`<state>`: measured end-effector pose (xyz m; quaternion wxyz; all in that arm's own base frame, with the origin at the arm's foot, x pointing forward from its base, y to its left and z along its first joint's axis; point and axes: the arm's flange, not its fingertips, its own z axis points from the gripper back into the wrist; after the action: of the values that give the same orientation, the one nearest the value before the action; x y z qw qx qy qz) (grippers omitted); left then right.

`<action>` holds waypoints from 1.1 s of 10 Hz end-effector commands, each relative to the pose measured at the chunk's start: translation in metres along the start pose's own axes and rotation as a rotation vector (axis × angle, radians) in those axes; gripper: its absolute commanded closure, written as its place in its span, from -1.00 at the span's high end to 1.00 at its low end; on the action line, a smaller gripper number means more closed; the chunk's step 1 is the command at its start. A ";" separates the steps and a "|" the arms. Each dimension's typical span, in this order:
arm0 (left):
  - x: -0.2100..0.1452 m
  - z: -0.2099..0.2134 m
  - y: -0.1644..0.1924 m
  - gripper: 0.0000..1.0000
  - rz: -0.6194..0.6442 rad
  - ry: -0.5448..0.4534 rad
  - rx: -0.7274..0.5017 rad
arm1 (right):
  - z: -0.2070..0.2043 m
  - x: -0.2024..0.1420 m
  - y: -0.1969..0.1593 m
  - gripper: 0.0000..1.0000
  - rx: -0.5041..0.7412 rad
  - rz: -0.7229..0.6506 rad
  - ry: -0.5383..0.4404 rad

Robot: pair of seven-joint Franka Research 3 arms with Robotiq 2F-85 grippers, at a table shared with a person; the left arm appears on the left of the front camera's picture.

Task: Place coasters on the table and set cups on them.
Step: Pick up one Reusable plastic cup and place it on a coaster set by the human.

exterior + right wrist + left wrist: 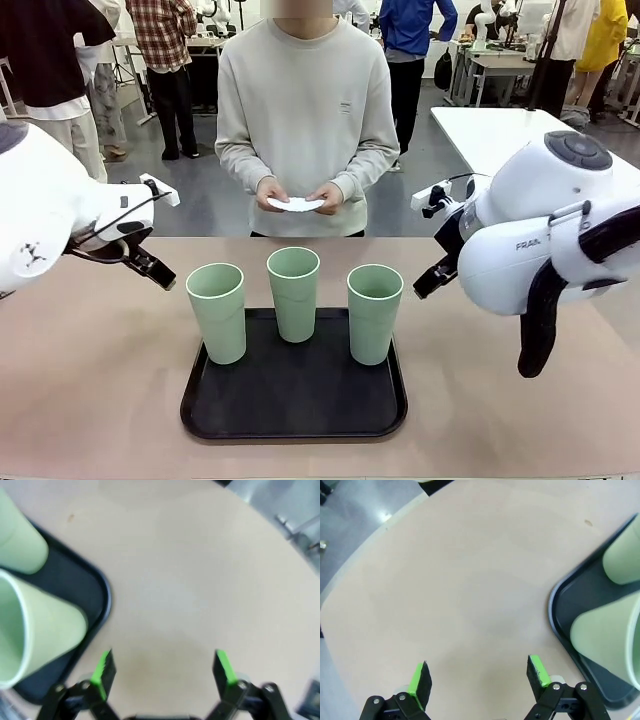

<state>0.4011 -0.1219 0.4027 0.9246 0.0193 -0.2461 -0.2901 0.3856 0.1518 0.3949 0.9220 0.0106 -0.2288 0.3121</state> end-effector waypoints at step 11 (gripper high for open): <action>-0.029 0.132 -0.056 1.00 -0.010 0.189 -0.167 | 0.165 -0.055 0.050 1.00 0.017 0.038 0.230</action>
<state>0.2862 -0.1390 0.4955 0.9441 -0.0241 -0.1269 -0.3032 0.2461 0.1337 0.5138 0.9364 -0.0228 -0.1158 0.3305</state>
